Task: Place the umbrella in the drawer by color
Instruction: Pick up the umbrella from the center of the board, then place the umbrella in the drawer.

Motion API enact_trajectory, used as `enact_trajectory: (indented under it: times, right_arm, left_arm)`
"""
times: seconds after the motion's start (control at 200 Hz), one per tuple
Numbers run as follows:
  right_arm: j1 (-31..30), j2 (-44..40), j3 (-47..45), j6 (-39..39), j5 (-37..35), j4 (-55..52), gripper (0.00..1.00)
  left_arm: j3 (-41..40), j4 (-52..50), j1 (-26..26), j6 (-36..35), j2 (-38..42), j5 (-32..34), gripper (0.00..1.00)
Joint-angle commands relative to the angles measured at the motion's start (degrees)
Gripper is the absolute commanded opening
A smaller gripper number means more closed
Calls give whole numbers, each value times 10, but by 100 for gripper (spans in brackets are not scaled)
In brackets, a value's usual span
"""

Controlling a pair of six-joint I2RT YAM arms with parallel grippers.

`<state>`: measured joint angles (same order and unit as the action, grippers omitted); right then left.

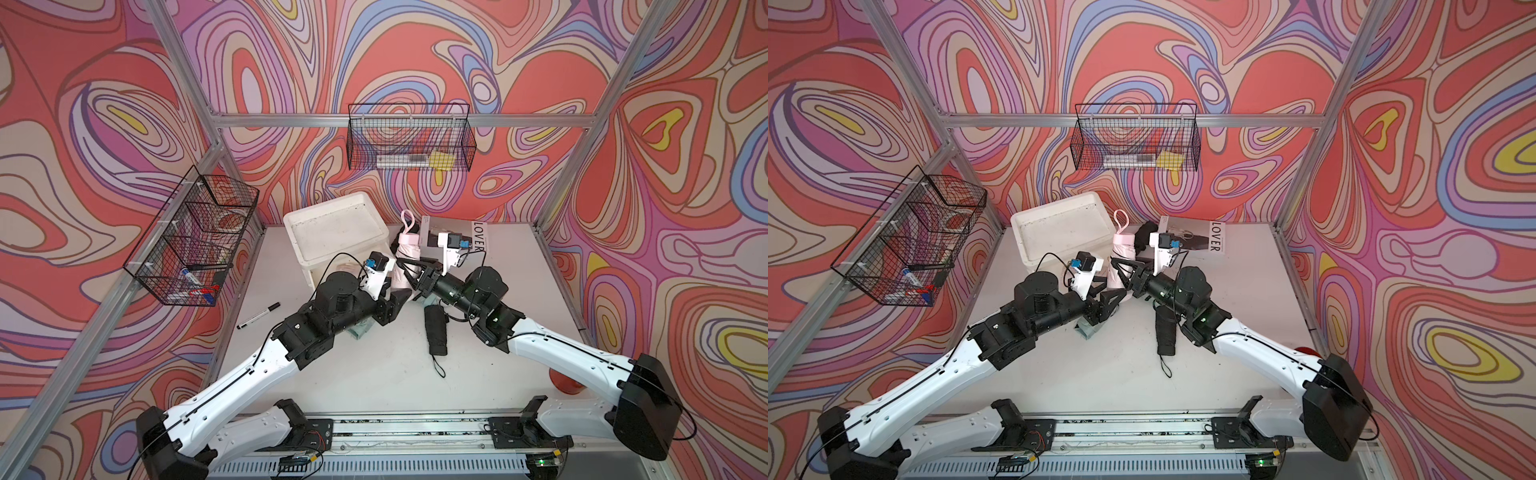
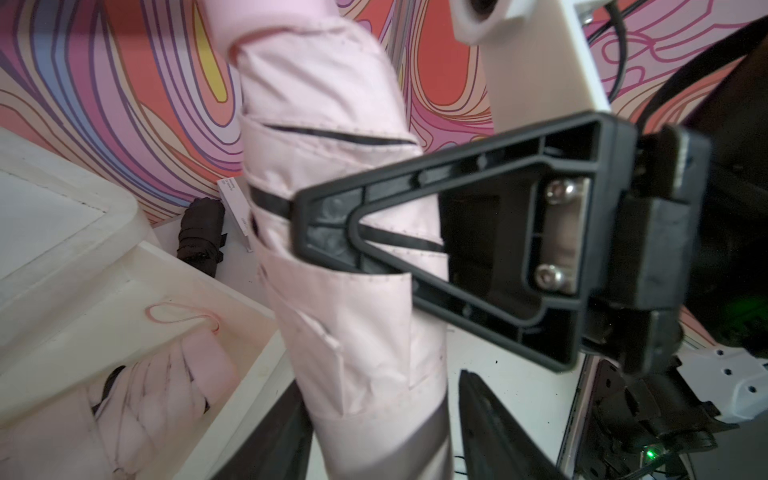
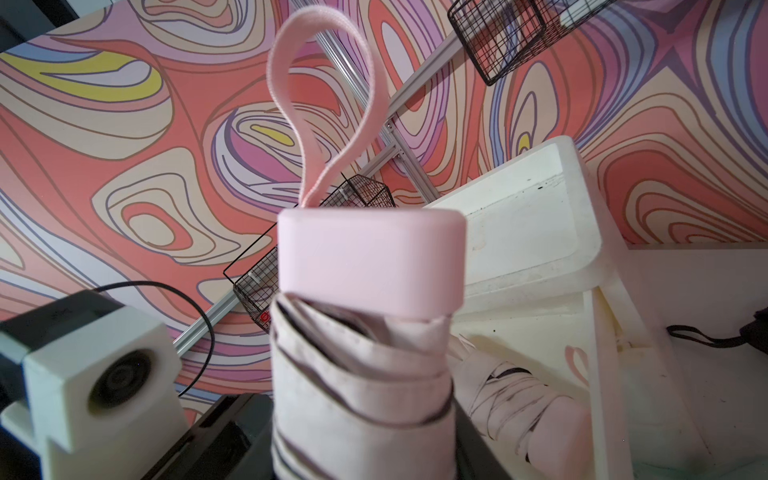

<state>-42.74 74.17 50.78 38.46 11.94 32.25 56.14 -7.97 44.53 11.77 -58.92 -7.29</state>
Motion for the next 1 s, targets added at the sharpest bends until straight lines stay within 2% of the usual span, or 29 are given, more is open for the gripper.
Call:
enact_trajectory:
  times: [0.0, 0.105, 0.225, 0.26, 0.436, 0.531, 0.596, 0.726, 0.861, 0.996]
  right_arm:
    - [-12, 1, 21, 23, 34, 60, 0]
    - [-13, -2, 22, 31, 38, 64, 0]
    - [-13, -2, 25, 31, 45, 48, 0]
    - [-14, -4, 25, 28, 45, 40, 6]
    - [-13, -40, 33, -18, 26, -72, 52]
    - [-13, -78, 48, -65, -1, -181, 66]
    - [-14, -107, 55, -97, -31, -247, 70]
    - [-14, -168, 47, -147, -129, -345, 71]
    - [-13, -216, 5, -169, -230, -392, 74]
    - [-13, -241, -40, -198, -256, -385, 74]
  left_arm:
    - [12, 16, 7, -13, 5, -19, 29]
    - [17, 12, 7, -11, 1, -15, 1]
    - [14, 17, 7, -10, 5, -12, 0]
    - [12, 19, 7, -12, 8, -10, 0]
    - [10, 13, 7, -47, 32, 28, 0]
    - [22, -15, 7, -109, 41, 60, 0]
    - [47, -63, 7, -194, 35, 78, 0]
    - [119, -189, 7, -344, 9, 169, 0]
    - [170, -284, 7, -431, -10, 228, 0]
    - [177, -329, 7, -503, -28, 283, 0]
